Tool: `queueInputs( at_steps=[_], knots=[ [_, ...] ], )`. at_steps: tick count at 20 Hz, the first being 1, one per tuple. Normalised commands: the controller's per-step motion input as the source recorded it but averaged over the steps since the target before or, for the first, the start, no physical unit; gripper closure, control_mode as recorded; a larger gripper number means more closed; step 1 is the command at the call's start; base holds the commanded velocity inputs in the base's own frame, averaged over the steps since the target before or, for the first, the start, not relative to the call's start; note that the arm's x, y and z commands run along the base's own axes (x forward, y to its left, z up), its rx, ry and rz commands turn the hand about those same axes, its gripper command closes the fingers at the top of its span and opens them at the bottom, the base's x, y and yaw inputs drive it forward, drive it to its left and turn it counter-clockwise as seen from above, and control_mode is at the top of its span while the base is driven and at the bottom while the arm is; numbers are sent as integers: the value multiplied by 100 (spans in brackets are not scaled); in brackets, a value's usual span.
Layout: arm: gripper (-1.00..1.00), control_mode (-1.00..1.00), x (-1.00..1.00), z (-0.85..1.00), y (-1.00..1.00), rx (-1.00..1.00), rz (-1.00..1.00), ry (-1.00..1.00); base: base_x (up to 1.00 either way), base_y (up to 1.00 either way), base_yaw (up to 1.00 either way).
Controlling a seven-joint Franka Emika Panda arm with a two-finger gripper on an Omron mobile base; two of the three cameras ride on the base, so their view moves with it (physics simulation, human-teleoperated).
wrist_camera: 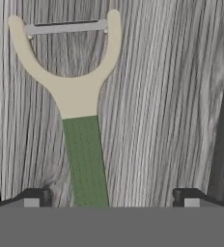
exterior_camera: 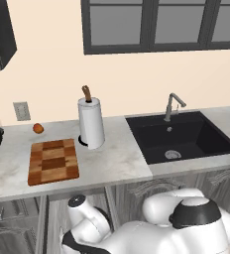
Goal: Open the drawer on the left and place the cutting tools on the cutting board.
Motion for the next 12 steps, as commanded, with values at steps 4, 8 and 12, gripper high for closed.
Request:
queueInputs(
  at_steps=[4, 8, 12],
  knots=[
    [-100, -100, 18, -28, 17, 0, 0, -5, 0, 0, 0],
    [-100, -100, 14, -29, 19, 2, 0, -5, 0, 0, 0],
    [-100, -100, 10, -25, 23, 1, 0, -4, 0, 0, 0]
  ],
)
